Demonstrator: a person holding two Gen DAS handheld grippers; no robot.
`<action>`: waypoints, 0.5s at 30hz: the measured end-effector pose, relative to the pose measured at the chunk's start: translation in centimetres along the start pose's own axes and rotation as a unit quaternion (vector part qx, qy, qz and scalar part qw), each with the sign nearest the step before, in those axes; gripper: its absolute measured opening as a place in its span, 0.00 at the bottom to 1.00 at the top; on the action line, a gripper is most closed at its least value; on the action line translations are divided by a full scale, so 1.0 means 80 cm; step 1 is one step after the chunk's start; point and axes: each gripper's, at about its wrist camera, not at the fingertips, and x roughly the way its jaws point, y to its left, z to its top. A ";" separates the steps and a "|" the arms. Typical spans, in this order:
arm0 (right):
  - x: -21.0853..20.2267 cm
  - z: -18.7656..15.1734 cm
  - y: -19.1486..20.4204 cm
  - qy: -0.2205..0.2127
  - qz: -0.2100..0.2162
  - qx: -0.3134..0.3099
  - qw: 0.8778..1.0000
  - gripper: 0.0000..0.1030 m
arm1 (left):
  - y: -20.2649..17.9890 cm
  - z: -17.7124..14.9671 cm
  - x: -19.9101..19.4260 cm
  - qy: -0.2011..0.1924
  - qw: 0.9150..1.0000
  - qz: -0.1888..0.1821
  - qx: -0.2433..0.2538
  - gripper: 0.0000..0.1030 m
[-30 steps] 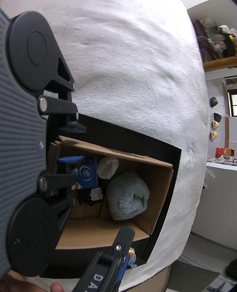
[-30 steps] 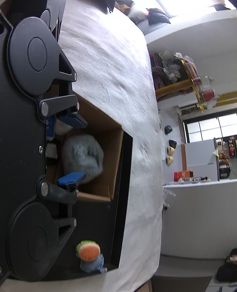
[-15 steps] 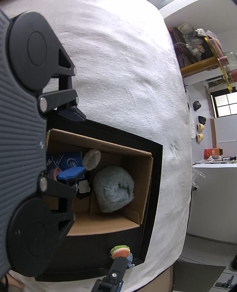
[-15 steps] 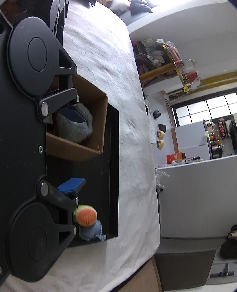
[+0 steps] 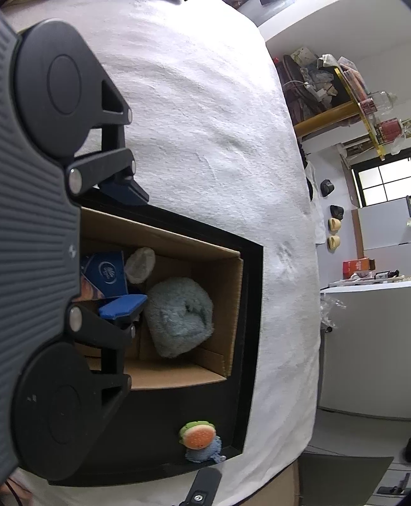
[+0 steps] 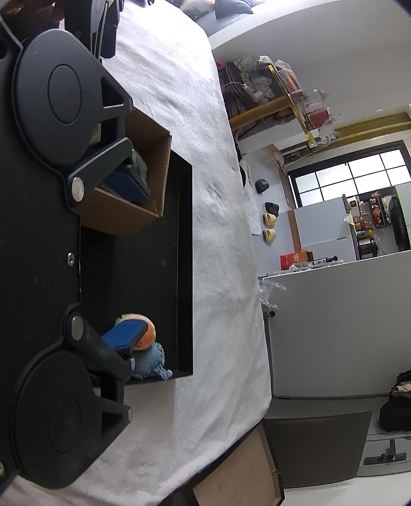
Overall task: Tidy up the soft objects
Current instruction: 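Move the right gripper to the orange burger plush and grasp it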
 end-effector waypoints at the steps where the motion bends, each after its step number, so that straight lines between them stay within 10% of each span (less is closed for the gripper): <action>1: 0.000 0.002 -0.003 -0.001 -0.001 -0.002 1.000 0.83 | -0.001 0.001 0.000 -0.003 1.000 0.000 -0.002 0.63; 15: 0.024 -0.012 -0.063 -0.016 -0.014 0.013 1.000 0.85 | -0.038 0.016 0.019 0.002 0.999 0.033 0.032 0.66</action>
